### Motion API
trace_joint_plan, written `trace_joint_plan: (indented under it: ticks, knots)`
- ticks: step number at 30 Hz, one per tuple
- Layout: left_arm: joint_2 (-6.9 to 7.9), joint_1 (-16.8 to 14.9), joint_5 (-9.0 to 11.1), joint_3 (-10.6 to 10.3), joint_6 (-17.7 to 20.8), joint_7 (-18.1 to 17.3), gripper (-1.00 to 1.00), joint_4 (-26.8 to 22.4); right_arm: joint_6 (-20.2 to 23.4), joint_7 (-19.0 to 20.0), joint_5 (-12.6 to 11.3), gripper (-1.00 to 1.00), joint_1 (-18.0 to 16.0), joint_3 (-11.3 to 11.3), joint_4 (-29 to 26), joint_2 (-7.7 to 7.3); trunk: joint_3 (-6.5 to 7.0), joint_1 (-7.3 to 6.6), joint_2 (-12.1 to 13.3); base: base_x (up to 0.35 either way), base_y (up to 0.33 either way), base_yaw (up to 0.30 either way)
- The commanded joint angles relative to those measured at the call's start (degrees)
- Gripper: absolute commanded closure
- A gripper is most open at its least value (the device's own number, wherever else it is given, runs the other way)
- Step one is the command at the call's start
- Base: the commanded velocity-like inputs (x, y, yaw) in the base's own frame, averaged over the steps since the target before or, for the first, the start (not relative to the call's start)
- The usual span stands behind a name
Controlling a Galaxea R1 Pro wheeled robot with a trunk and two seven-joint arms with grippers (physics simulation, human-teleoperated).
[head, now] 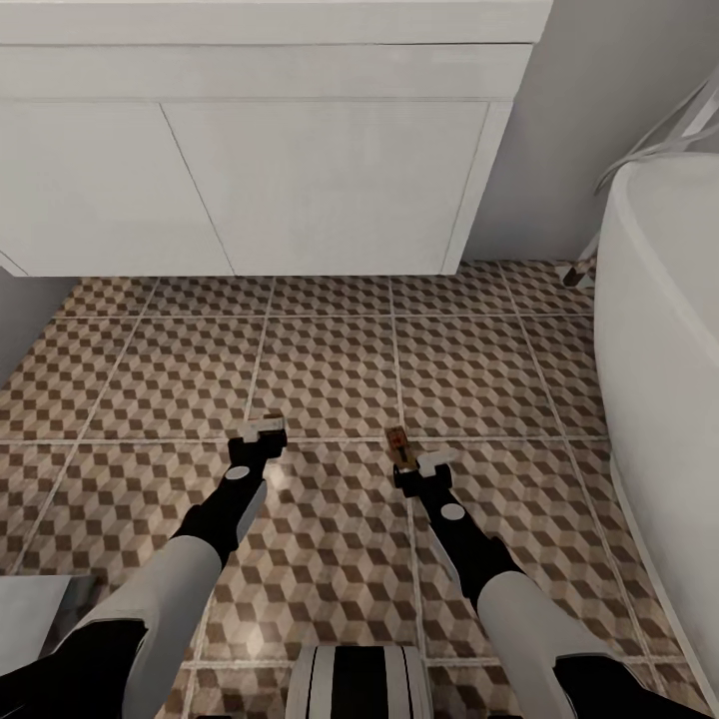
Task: Take the four mousetraps from the cabinet in the bathroom and place them on the bathroom floor. Make sure all four end up on the same floor surface, and ensure that at least two of them are either under or directly next to the same bathroom sink.
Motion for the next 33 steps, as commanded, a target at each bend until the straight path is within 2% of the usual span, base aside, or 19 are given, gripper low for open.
trace_joint_plan:
  ticks: [1, 5, 10, 13, 26, 33]
  knots:
    - [-0.06, -0.03, -0.47, 0.19, -0.17, 0.19, 1.00, 0.14, -0.19, -0.11, 0.42, 1.00, -0.02, -0.07, 0.01, 0.02, -0.03, -0.01, -0.01, 0.000, 0.000, 0.000]
    - [0.04, -0.03, -0.42, 0.11, -0.26, -0.26, 1.00, 0.95, -0.34, 0.09, 0.41, 1.00, -0.03, -0.03, -0.14, -0.12, -0.03, -0.01, -0.01, 0.000, 0.000, 0.000]
    - [0.21, 0.23, -0.50, 0.11, -0.54, -3.58, 1.00, 5.52, -1.06, 0.18, 0.41, 1.00, -0.01, 0.16, -0.18, -0.15, -0.03, -0.01, -0.01, 0.000, 0.000, 0.000]
    - [0.24, 0.33, -0.53, 0.11, -0.61, -4.31, 1.00, 7.33, -1.40, 0.13, 0.47, 1.00, 0.00, 0.19, -0.25, -0.15, -0.03, -0.01, -0.01, 0.000, 0.000, 0.000]
    - [0.26, 0.41, -0.54, 0.11, -0.85, -4.67, 1.00, 9.46, -1.57, 0.03, 0.45, 1.00, 0.00, 0.10, -0.28, -0.16, -0.08, -0.01, -0.01, 0.000, 0.000, 0.000]
    - [0.26, 0.41, -0.54, 0.11, -0.89, -4.61, 1.00, 9.36, -1.57, 0.02, 0.42, 1.00, 0.00, 0.06, -0.28, -0.27, -1.97, 0.17, -0.11, 0.000, 0.000, 0.000]
